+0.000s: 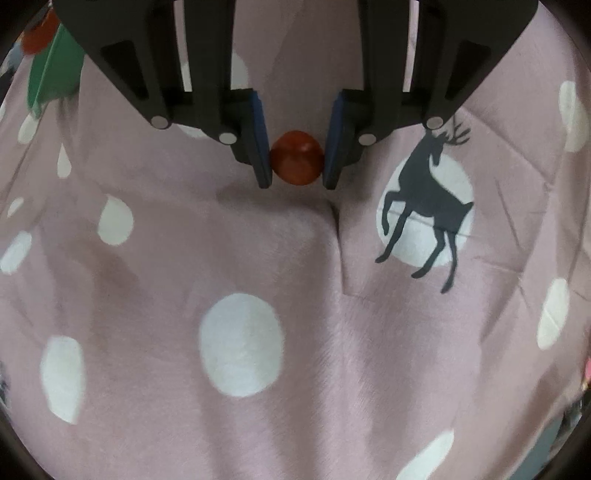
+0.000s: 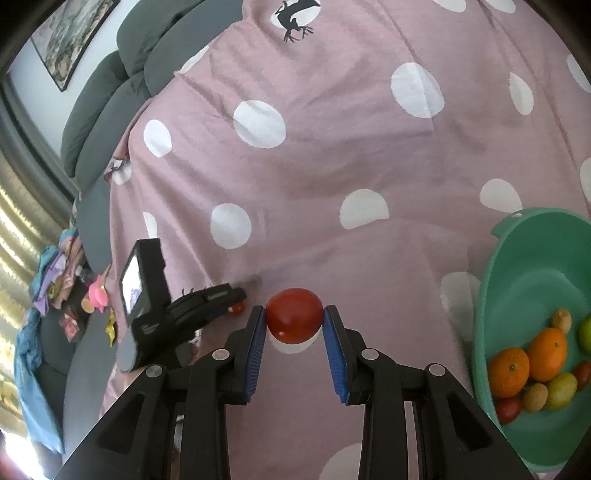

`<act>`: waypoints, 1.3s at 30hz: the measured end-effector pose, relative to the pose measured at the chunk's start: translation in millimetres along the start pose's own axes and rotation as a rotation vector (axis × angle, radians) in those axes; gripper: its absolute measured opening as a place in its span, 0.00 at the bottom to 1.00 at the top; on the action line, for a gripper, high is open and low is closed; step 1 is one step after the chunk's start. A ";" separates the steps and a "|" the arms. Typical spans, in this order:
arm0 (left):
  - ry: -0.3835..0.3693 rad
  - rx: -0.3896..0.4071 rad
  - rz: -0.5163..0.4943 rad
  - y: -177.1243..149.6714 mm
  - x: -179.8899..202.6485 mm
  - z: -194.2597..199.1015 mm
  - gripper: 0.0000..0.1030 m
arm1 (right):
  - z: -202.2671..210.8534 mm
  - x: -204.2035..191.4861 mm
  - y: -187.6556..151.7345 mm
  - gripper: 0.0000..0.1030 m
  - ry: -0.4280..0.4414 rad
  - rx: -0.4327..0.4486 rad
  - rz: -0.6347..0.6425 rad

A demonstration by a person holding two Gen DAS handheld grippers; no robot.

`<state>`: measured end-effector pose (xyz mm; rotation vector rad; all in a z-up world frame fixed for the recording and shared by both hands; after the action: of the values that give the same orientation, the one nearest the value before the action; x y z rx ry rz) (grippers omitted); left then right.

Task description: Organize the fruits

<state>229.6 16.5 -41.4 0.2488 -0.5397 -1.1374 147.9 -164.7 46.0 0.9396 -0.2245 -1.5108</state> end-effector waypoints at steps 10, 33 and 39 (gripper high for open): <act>-0.120 0.088 -0.257 -42.8 88.0 74.6 0.27 | 40.1 41.6 16.7 0.33 -0.147 0.110 -0.033; -0.364 0.102 -0.683 -154.4 241.5 133.3 0.27 | 139.7 203.5 -3.1 0.33 -0.526 0.265 -0.312; -0.366 0.070 -0.723 -172.0 264.8 122.0 0.27 | 141.3 224.6 -10.9 0.33 -0.564 0.239 -0.352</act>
<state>111.4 -284.7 58.1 0.3094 -0.8491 -1.8880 72.2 -419.1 36.7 0.7407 -0.6855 -2.0938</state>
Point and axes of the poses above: each gripper's, at about its wrist camera, not at the fingertips, and z roughly against the way its jaws point, x to its right, y to its top, the point moved 10 cm from there along -z, roughly the way its jaws point, and after that the axes turned 2 degrees about -y, right-handed, at the moved point
